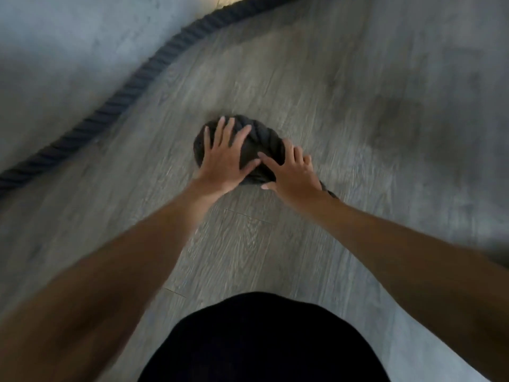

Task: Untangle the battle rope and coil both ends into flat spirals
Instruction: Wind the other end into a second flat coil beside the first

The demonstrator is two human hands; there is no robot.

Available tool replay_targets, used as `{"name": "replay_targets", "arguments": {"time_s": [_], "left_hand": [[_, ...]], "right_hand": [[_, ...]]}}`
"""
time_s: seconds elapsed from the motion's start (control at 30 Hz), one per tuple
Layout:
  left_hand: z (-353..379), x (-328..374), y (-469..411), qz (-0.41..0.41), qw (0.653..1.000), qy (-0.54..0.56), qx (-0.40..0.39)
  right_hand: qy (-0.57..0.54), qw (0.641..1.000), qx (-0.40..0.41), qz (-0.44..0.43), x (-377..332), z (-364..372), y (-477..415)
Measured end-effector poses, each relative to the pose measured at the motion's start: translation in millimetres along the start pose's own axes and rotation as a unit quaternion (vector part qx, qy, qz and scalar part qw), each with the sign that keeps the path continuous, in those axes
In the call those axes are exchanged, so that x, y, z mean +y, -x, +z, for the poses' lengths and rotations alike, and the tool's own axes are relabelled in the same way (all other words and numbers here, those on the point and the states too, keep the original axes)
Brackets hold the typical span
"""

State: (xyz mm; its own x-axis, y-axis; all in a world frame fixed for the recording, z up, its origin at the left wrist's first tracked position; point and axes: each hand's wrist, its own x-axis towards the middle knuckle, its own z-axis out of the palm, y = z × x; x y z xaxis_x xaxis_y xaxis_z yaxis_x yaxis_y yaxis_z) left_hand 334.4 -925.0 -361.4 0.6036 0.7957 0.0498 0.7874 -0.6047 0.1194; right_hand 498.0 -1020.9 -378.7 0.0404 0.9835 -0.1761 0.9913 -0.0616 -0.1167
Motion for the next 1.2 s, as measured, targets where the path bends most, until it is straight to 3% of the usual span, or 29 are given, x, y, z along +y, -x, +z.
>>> {"name": "replay_targets", "arguments": {"time_s": [0.07, 0.13, 0.27, 0.37, 0.47, 0.6, 0.83, 1.0, 1.2], "left_hand": [[7, -5, -8, 0.104, 0.991, 0.021, -0.079], [11, -11, -15, 0.145, 0.981, -0.002, -0.129], [10, -16, -27, 0.206, 0.969, -0.108, -0.082], [2, -10, -39, 0.239, 0.957, -0.136, -0.092], [-8, -5, -50, 0.247, 0.953, -0.146, -0.093], [-17, 13, -60, 0.203, 0.957, -0.176, -0.107], [-23, 27, -87, 0.147, 0.961, -0.209, -0.108], [-22, 43, -122, 0.066, 0.954, -0.23, -0.181], [-14, 52, -176, -0.041, 0.95, -0.153, -0.269]], "right_hand": [[0.019, 1.0, -0.004, -0.003, 0, 2, 0], [0.031, 0.999, -0.012, 0.003, 0, 0, 0], [0.002, 0.999, -0.031, 0.009, 3, -8, 0], [-0.041, 0.999, -0.029, 0.01, 7, -15, 6], [-0.122, 0.989, 0.004, 0.086, 5, -21, 14], [-0.104, 0.969, 0.053, 0.218, -2, -20, 24], [-0.102, 0.92, -0.095, 0.365, 20, -37, 8], [-0.065, 0.912, -0.113, 0.388, 38, -44, -8], [-0.135, 0.909, -0.153, 0.363, 43, -58, -53]]}}
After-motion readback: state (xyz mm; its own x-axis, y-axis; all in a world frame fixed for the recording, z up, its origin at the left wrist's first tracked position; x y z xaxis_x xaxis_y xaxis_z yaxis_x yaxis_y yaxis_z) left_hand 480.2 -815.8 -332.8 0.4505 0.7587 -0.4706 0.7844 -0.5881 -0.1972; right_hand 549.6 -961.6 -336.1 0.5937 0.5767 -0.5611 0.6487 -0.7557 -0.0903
